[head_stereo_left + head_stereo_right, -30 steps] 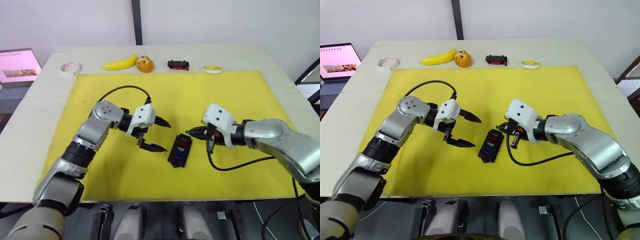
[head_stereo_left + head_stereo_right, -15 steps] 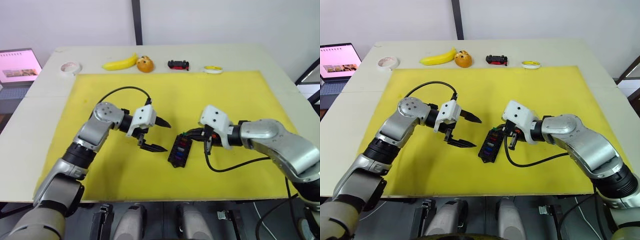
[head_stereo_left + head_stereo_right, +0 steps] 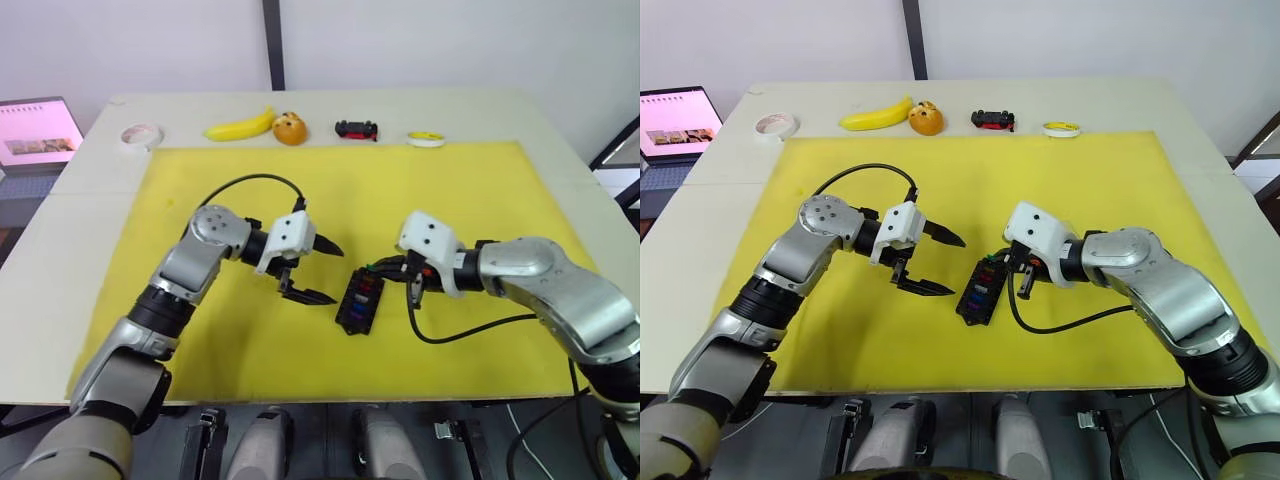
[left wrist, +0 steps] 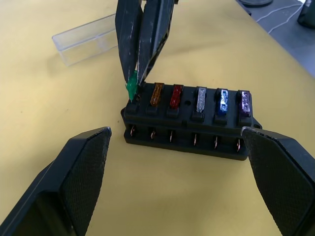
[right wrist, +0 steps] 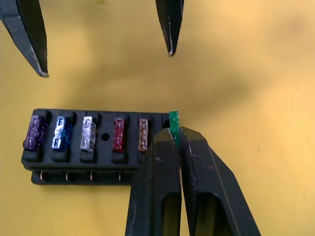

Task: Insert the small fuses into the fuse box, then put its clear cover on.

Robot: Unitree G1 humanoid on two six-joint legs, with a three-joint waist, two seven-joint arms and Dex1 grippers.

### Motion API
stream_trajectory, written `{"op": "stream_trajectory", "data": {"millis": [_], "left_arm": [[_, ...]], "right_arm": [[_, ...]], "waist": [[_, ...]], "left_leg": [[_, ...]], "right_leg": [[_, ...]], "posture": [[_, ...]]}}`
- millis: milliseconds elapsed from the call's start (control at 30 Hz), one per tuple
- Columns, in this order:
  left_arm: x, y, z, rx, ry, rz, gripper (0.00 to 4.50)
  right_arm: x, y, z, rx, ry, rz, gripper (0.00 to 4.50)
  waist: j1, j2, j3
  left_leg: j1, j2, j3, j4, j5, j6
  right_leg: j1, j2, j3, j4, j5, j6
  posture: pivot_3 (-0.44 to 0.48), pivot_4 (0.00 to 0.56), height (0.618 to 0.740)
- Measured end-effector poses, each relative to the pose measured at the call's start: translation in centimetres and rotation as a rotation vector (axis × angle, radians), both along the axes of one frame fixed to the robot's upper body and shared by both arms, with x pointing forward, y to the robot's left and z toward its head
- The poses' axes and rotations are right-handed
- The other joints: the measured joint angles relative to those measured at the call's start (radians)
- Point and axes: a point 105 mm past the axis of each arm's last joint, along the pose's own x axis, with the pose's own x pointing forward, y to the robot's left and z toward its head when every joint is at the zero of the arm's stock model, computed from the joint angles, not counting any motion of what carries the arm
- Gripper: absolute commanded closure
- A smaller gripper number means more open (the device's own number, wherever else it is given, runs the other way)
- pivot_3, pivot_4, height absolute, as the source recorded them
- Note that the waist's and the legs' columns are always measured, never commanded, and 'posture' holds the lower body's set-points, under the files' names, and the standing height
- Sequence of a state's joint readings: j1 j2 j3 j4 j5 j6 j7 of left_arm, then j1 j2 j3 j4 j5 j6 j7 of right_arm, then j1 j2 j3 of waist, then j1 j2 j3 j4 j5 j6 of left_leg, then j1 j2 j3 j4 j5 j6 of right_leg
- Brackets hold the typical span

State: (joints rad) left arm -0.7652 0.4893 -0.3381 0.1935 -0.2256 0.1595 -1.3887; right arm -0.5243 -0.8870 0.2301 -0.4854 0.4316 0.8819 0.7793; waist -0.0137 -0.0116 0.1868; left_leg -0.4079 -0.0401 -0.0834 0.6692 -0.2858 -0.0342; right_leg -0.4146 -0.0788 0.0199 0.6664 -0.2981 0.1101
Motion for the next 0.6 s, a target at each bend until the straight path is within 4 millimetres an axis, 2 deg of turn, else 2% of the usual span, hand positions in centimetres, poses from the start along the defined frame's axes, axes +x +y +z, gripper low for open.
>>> {"op": "stream_trajectory", "data": {"millis": [600], "left_arm": [[0.03, -0.27, -0.05, -0.002, -0.005, 0.001, 0.04]], "right_arm": [[0.04, -0.05, -0.11, -0.018, -0.004, 0.008, 4.50]], "waist": [[0.000, 0.000, 0.000]], "left_leg": [[0.000, 0.000, 0.000, 0.000, 0.001, -0.001]], "right_leg": [[0.000, 0.000, 0.000, 0.001, 0.000, 0.000]], "posture": [[0.000, 0.150, 0.740]]}}
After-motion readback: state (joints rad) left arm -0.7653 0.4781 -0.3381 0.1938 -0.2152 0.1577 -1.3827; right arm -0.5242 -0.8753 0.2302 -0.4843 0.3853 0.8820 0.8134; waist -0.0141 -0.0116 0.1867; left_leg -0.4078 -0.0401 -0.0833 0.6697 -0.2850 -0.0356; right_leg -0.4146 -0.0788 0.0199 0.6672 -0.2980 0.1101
